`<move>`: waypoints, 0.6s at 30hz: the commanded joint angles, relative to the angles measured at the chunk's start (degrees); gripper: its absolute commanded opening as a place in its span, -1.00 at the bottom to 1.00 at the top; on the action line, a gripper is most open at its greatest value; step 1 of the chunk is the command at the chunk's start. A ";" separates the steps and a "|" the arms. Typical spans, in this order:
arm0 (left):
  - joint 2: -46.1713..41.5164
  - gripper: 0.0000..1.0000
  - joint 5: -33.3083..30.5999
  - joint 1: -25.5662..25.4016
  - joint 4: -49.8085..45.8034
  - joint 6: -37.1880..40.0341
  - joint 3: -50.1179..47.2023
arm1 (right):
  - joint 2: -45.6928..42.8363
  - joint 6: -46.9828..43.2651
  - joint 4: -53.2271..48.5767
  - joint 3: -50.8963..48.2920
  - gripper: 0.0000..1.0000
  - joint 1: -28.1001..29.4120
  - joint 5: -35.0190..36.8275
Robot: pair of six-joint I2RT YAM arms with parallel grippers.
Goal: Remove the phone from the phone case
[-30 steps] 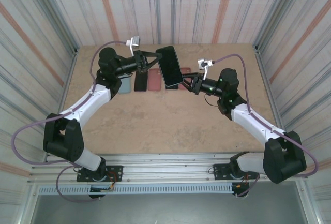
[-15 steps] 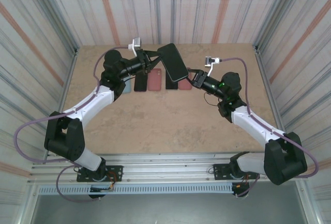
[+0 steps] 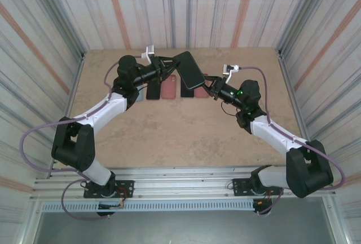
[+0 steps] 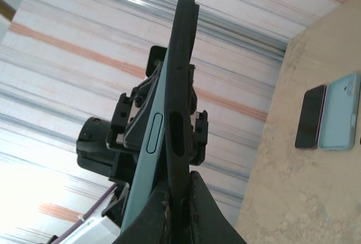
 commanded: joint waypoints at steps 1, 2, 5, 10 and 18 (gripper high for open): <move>0.46 -0.39 -1.15 -0.46 1.12 -0.34 -0.62 | -0.04 3.82 0.91 -0.84 -1.00 0.55 1.63; 0.62 -0.33 -1.11 -0.46 1.12 -0.32 -0.60 | 0.09 4.29 1.00 -1.00 -1.00 0.52 1.81; 0.89 -0.15 -1.05 -0.42 0.44 0.16 -0.49 | 0.13 5.35 1.21 -1.45 -1.00 0.49 2.88; 0.43 0.28 -1.27 -0.65 -2.64 1.70 -0.95 | 0.53 5.65 1.00 -1.47 -1.00 0.42 5.02; -4.14 0.51 -3.78 -2.43 -5.71 3.16 -5.27 | 2.34 6.05 4.24 -0.90 -1.00 0.42 9.49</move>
